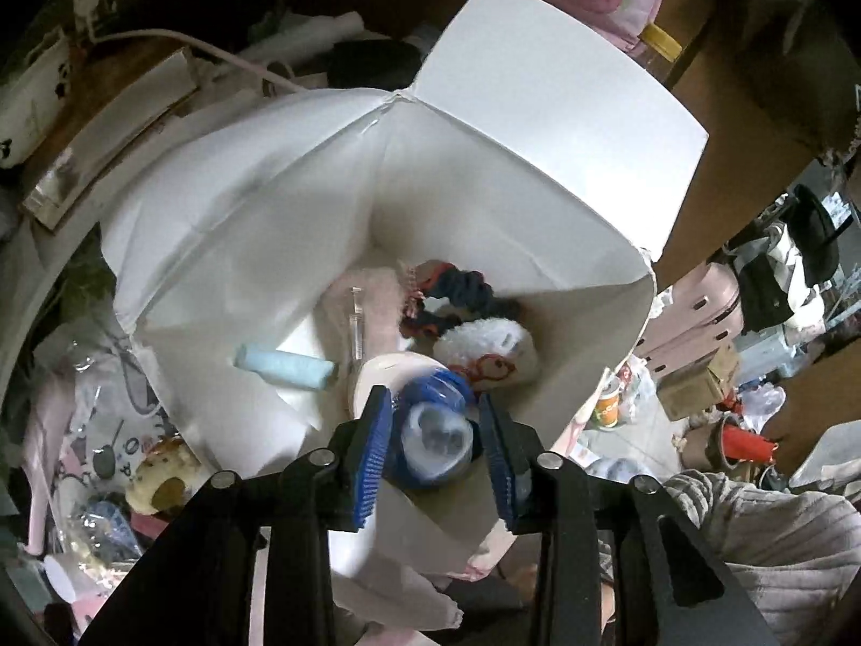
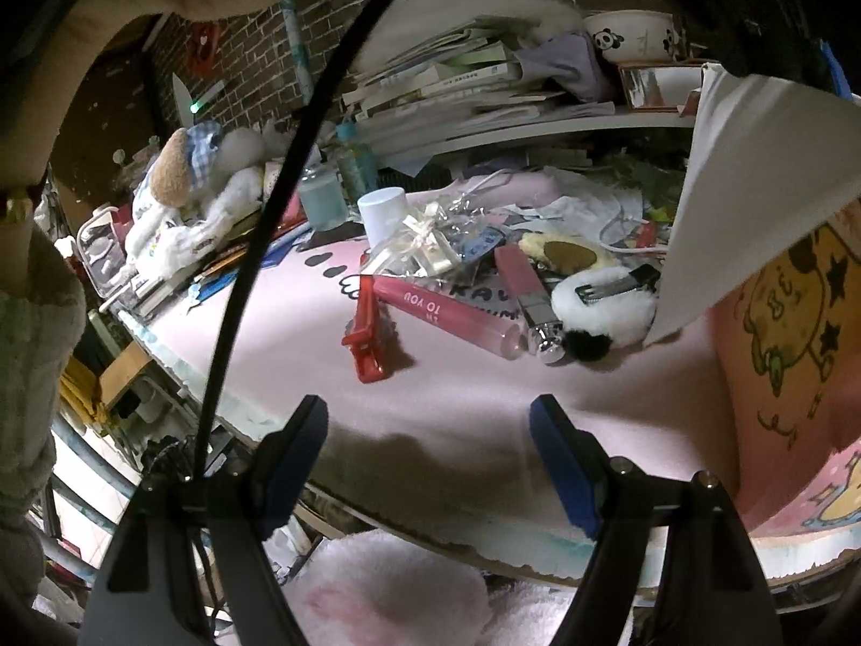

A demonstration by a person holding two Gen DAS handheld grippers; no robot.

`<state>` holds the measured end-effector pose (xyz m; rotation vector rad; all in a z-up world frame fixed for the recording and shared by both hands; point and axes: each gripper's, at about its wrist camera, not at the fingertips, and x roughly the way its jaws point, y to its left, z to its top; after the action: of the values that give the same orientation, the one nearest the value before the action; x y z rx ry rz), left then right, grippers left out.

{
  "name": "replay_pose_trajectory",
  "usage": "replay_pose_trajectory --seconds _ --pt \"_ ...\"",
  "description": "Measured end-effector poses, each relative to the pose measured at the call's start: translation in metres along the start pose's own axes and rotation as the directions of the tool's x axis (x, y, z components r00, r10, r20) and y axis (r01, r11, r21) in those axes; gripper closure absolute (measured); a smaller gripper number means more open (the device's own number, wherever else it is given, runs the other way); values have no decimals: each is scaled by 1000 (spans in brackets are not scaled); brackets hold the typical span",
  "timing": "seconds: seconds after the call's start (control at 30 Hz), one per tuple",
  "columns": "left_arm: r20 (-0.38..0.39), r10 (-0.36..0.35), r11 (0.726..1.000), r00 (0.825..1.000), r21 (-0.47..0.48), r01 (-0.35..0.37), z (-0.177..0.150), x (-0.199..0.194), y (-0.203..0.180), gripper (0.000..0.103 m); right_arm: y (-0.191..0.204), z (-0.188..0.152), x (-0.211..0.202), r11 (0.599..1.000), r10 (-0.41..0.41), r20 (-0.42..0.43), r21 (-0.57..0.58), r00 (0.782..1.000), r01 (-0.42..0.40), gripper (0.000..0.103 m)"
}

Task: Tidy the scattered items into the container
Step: 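Grasp the blue-and-white lens case with the left tool and drop it into the box, then grasp the red hair clip with the right tool and drop it into the box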

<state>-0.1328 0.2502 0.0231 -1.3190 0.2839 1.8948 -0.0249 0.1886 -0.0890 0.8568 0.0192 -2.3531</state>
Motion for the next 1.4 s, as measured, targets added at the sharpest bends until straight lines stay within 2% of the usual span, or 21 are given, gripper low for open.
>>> replay_pose_trajectory --seconds 0.03,0.17,0.33,0.43,0.53,0.63,0.7,0.73,0.77,0.87,0.93,1.0,1.07,1.17,1.27,1.37,1.4 --pt "3 3 1000 1000 -5 -3 0 -1 0 64 0 0 0 1000 1 -2 -1 1000 -1 28" --pt "9 16 1000 1000 -25 -16 0 -3 0 60 0 0 0 1000 0 -1 -2 1000 0 28" --pt "77 37 999 996 -34 -34 -7 -25 -5 41 1 1 1 1000 -9 4 -4 1000 9 28" --pt "170 72 997 983 -52 -64 -20 -51 -3 25 3 1 3 1000 -10 5 -12 1000 10 28" --pt "261 151 988 954 -78 -135 -39 -77 2 19 6 1 3 1000 -6 12 -29 1000 7 28" --pt "337 285 957 897 -151 -247 -67 -102 14 16 12 2 5 998 -3 20 -61 1000 4 28" --pt "354 393 916 849 -236 -326 -87 -114 27 16 15 2 6 997 3 29 -76 1000 -1 28" --pt "353 451 886 820 -287 -364 -97 -118 34 16 16 3 7 996 9 34 -84 999 -6 28" --pt "346 516 847 784 -344 -406 -110 -121 42 16 17 3 8 996 12 39 -91 999 -9 28" --pt "308 654 736 690 -469 -488 -144 -128 62 16 21 4 13 993 22 42 -113 999 -17 31" --pt "275 709 677 650 -523 -517 -168 -129 75 16 21 5 17 993 35 44 -118 998 -30 40" --pt "240 744 629 624 -569 -531 -188 -128 90 16 22 7 22 991 46 43 -125 998 -40 43" --pt "210 762 593 612 -606 -530 -206 -126 103 16 24 10 27 991 53 43 -126 998 -47 48" --pt "164 769 556 618 -648 -521 -231 -118 124 16 25 15 38 991 65 27 -117 998 -61 56" --pt "127 759 537 639 -677 -503 -247 -107 134 16 28 18 48 990 51 12 -129 999 -49 62" --pt "124 737 539 665 -702 -466 -259 -101 141 16 31 21 54 990 36 9 -133 999 -35 64" --pt "128 732 541 669 -706 -457 -262 -102 141 16 32 22 55 990 36 7 -134 999 -35 70"
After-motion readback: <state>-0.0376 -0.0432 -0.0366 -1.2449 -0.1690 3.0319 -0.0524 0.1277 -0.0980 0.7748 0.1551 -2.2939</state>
